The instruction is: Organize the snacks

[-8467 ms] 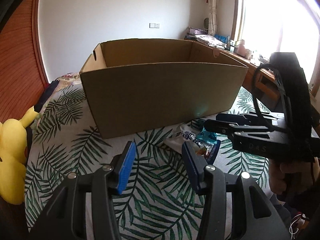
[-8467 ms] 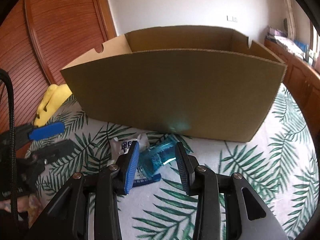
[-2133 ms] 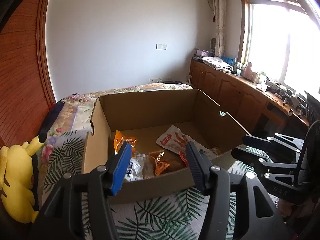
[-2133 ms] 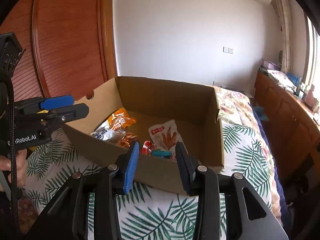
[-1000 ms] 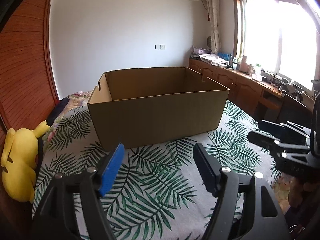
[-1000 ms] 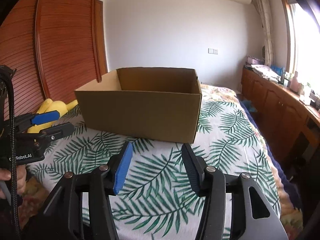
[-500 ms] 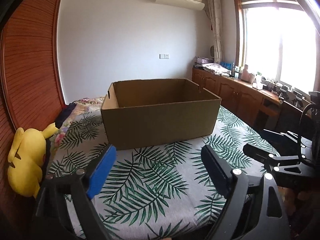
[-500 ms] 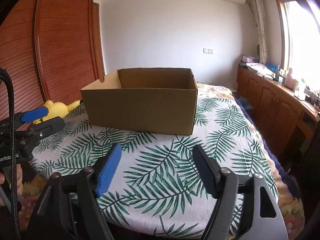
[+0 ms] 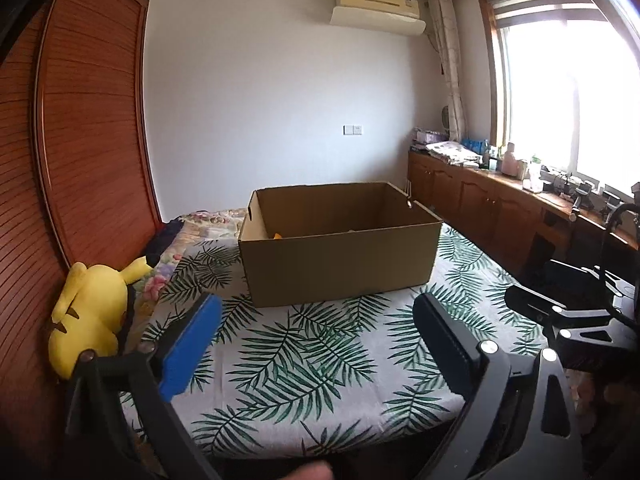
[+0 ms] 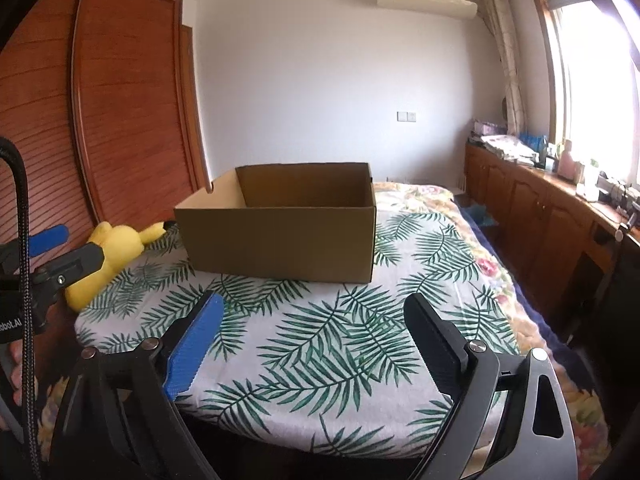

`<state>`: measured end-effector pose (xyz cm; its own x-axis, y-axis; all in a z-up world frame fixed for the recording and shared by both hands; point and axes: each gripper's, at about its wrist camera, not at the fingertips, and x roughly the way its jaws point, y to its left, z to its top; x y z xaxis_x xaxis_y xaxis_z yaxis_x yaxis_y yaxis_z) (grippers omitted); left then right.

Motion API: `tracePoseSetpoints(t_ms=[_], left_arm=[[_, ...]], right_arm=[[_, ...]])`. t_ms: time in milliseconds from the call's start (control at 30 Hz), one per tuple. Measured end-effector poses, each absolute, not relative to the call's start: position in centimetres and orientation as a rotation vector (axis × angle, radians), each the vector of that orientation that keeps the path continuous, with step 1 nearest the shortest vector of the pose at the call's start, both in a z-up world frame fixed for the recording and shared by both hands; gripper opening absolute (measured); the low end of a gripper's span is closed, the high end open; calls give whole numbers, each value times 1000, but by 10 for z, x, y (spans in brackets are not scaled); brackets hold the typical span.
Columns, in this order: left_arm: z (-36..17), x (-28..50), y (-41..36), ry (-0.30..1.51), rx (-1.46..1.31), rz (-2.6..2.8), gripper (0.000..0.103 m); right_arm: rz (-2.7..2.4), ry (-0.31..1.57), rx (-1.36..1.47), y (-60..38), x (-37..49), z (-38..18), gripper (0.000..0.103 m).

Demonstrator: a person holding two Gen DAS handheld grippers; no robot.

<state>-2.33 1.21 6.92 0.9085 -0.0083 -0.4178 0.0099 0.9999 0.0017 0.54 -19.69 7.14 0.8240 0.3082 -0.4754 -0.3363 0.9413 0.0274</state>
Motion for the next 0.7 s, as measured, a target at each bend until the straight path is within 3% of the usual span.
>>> tracePoseSetpoints(t_ms=[700], left_arm=[[60,-58,17,444,-32,19,98]], right_arm=[[286,414,-42,-203,-55,82,93]])
